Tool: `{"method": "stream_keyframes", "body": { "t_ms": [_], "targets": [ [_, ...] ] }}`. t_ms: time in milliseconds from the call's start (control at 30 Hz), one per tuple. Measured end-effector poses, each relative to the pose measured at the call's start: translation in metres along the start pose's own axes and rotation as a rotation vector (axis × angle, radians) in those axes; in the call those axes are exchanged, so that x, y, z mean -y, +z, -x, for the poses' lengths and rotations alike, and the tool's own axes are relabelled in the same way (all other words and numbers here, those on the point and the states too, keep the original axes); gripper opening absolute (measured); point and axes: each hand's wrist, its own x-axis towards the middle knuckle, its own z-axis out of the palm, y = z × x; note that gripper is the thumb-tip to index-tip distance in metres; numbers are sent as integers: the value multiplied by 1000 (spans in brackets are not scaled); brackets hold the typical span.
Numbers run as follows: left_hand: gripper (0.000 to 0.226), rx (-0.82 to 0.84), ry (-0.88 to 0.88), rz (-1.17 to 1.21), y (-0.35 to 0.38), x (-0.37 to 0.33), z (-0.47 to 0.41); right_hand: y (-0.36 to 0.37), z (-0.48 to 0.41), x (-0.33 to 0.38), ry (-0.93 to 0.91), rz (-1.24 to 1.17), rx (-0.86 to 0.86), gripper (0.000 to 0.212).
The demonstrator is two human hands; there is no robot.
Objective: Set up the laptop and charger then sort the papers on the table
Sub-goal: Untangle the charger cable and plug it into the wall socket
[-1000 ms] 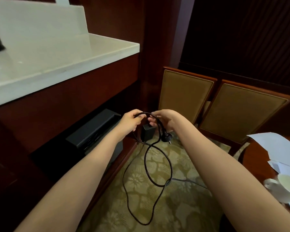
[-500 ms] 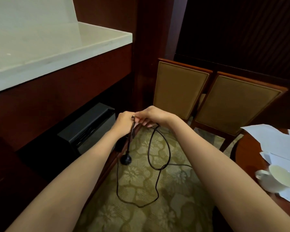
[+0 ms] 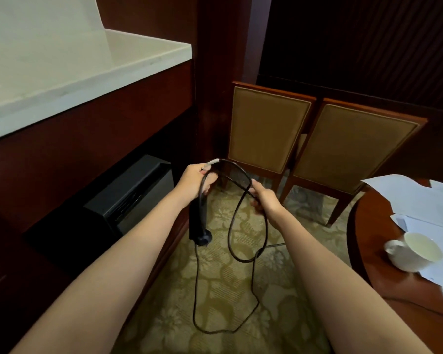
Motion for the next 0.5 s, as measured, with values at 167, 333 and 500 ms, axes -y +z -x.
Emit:
{"method": "stream_keyframes", "body": {
  "t_ms": [167, 333, 500],
  "targets": [
    [42, -257, -271, 47, -23, 10, -7, -13, 11, -5, -171, -71, -179, 22],
    [27, -362, -404, 223, -37, 29, -8, -20, 19, -13, -294, -45, -159, 35],
    [15, -260, -516, 250, -21, 35, -4, -28, 22, -11, -287, -274, -253, 32]
  ]
}}
